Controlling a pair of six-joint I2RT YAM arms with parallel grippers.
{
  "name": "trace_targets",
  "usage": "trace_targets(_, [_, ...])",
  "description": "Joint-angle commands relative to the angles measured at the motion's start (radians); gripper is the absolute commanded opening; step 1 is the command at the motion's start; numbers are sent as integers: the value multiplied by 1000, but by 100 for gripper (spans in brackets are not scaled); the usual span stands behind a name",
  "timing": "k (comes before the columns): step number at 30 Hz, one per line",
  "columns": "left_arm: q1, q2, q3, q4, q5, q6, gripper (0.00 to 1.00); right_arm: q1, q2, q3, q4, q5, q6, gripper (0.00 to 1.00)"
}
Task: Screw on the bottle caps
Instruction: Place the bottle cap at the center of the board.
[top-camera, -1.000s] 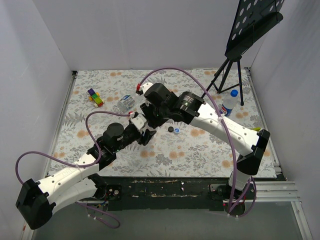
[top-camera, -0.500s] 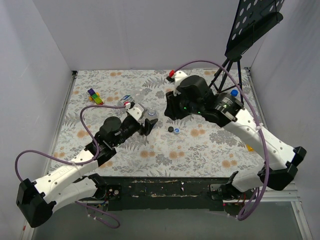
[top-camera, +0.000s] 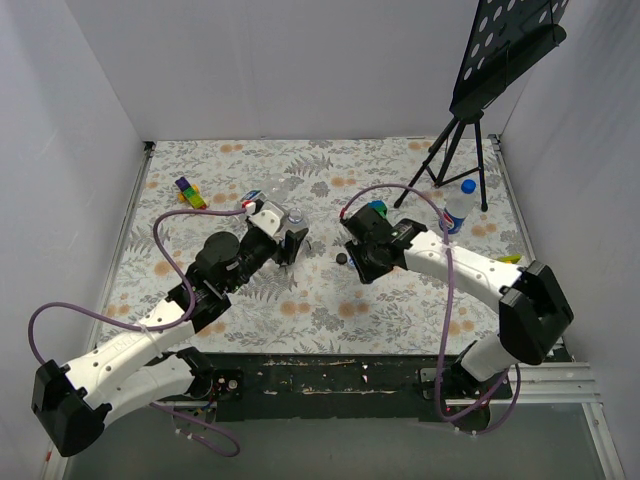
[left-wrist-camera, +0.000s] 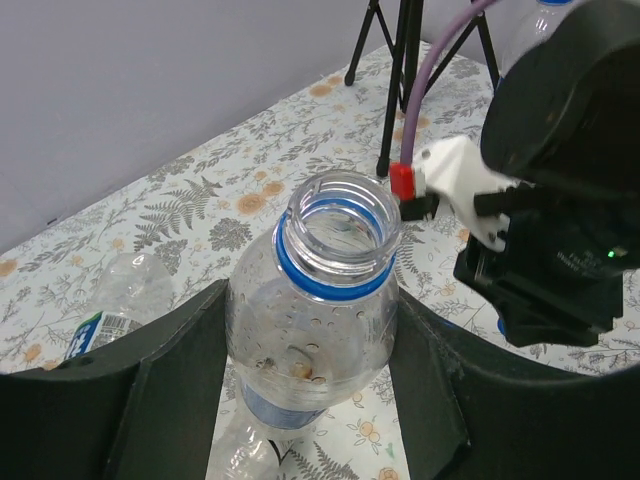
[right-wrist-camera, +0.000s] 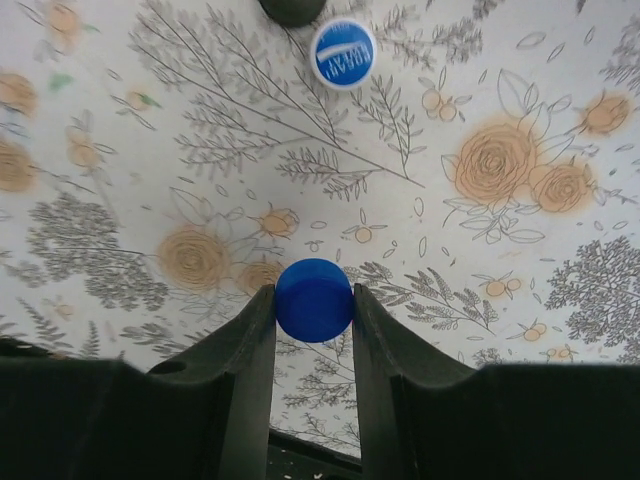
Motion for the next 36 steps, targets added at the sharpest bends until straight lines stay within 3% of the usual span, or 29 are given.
trace_targets(1, [5,-22,21,6,-32,28,0,-5,44,-82,160,47,0,1])
trace_targets(4, [5,-20,20,3,-29,31,0,-5,87,-129,208,36,9,1])
trace_targets(8, [7,-20,20,3,-26,36,0,-5,134,-152,237,27,14,9])
trace_targets(15, [7,-17,26,-8,0,42,0,-5,124,-146,222,4,14,42])
trace_targets(19, [5,-18,26,-13,22,50,0,-5,24,-122,202,-68,9,56])
trace_targets(20, [7,-18,26,-13,27,50,0,-5,-7,-117,208,-89,3,69])
trace_targets(27, [8,-6,40,-42,83,62,0,-3,-197,24,163,-172,-63,71])
trace_targets(36, [8,43,92,-125,272,77,0,15,-430,29,441,-422,-150,69])
